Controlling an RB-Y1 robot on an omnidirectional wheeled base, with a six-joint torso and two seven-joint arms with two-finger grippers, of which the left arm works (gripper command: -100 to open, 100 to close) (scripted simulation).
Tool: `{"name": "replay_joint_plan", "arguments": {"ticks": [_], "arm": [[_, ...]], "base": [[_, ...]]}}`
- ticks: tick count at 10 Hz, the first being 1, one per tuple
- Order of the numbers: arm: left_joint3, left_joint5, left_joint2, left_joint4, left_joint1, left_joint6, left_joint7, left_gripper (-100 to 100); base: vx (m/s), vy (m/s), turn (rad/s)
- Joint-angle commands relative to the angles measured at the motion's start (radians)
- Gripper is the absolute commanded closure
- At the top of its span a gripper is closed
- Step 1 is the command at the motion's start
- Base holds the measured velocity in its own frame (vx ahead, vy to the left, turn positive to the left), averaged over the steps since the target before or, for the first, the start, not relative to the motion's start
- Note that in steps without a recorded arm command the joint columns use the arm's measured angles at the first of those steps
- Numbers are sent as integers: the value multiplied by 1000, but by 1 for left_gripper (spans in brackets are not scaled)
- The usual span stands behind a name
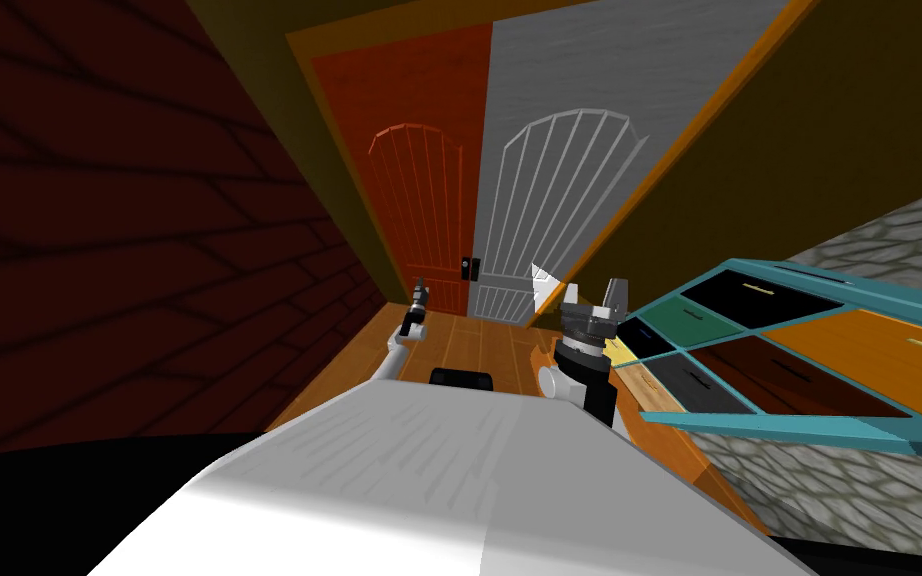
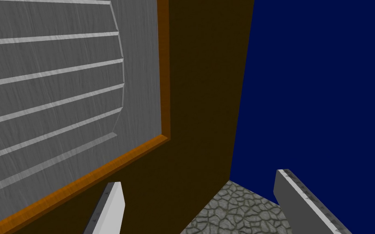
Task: Pull the door open
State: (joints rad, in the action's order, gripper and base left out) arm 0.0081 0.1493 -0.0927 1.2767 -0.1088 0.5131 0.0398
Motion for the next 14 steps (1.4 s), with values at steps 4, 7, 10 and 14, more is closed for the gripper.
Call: {"name": "replay_joint_plan", "arguments": {"ticks": [4,7,10,14], "arm": [[-8,10,0,-134,-77,-5,5,-100],[-12,14,2,-194,-112,-9,8,-100],[-17,21,5,-280,-163,-14,12,-100],[-24,28,11,-384,-225,-21,18,-100]], "base": [[80,-35,-10],[85,-37,-6],[86,-34,-11],[101,-47,-10]]}}
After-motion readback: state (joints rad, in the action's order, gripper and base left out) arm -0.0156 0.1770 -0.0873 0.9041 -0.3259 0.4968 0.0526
